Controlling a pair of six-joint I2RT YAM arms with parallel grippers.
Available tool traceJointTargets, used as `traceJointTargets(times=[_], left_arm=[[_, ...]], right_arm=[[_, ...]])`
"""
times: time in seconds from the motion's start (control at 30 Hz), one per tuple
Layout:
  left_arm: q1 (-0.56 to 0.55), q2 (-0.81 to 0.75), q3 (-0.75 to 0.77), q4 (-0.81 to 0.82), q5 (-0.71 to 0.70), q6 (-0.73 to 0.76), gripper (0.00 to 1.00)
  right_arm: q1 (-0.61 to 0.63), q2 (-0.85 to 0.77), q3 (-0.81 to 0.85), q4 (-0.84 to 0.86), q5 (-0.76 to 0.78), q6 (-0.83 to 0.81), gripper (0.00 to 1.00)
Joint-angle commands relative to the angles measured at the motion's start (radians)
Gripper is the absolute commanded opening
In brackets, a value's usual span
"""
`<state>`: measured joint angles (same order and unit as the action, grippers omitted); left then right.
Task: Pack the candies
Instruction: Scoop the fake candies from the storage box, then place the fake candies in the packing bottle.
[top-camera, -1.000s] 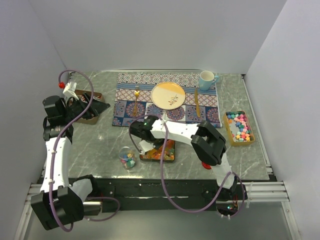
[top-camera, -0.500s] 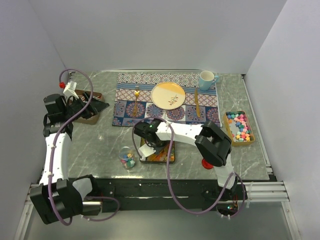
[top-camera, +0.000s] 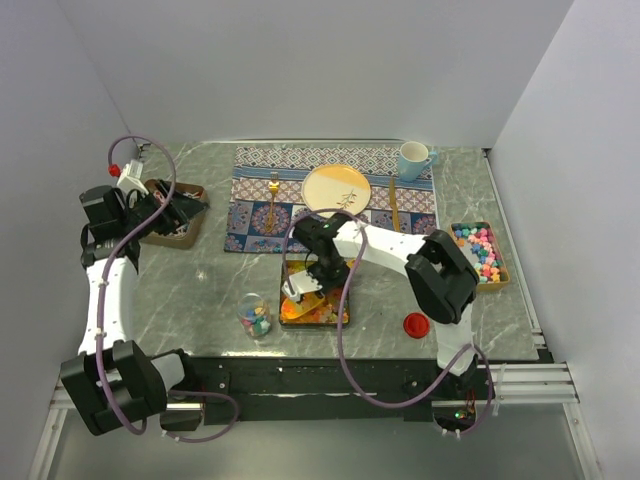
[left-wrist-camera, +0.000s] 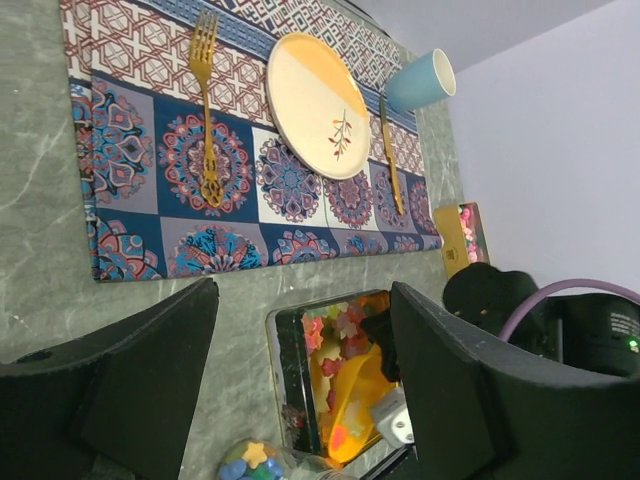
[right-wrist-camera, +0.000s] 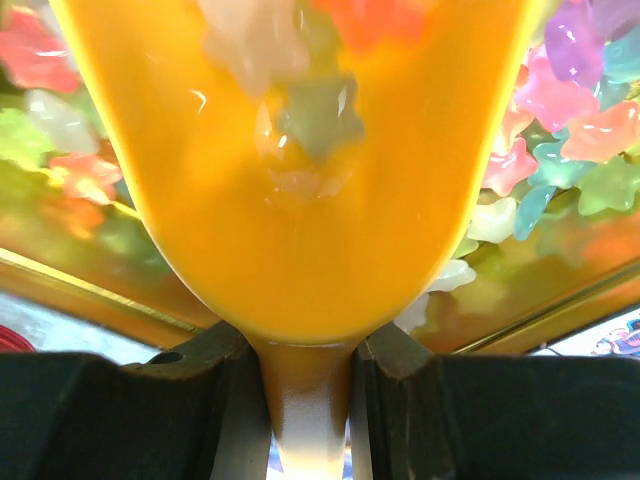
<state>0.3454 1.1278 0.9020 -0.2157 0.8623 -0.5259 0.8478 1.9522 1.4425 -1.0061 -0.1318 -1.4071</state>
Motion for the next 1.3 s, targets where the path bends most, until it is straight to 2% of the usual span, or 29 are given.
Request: traceJointTargets(times=[0.0, 0.17, 0.3, 0.43, 0.57, 0.63, 0.87, 1.07, 1.27], left_arm=[[0.024, 0.015, 0.054, 0.018, -0.006, 0.0, 0.76], [0.049, 0.033, 0.074, -0.001, -0.014, 0.02, 0.76], [0.06, 0.038, 0.081, -0.007, -0.011, 0.018, 0.76], [0.067, 0.035, 0.104, -0.028, -0.017, 0.033, 0.77], [0.066, 0.043, 0.098, -0.059, -0.057, 0.052, 0.78], [0.066, 0.044, 0.087, -0.06, -0.068, 0.061, 0.78], [0.066, 0.043, 0.086, -0.024, -0.098, 0.038, 0.79], [0.066, 0.044, 0.101, -0.08, -0.111, 0.078, 0.78], [0.067, 0.026, 0.077, -0.068, -0.138, 0.075, 0.79]], right_arm=[[-0.05, -0.099, 0.001, -0.043, -0.192, -0.033, 0.0], [-0.111, -0.104, 0.004, -0.043, -0.285, -0.006, 0.0], [-0.131, -0.128, 0.062, -0.069, -0.266, 0.075, 0.0], [-0.131, -0.138, 0.251, -0.213, -0.178, 0.126, 0.0], [-0.105, -0.09, 0.511, -0.408, -0.068, 0.137, 0.0], [-0.082, -0.065, 0.579, -0.436, -0.028, 0.152, 0.0], [0.063, -0.082, 0.585, -0.436, 0.176, 0.157, 0.0], [0.174, -0.004, 0.644, -0.436, 0.3, 0.223, 0.0], [0.241, 0.037, 0.625, -0.436, 0.438, 0.206, 0.0]])
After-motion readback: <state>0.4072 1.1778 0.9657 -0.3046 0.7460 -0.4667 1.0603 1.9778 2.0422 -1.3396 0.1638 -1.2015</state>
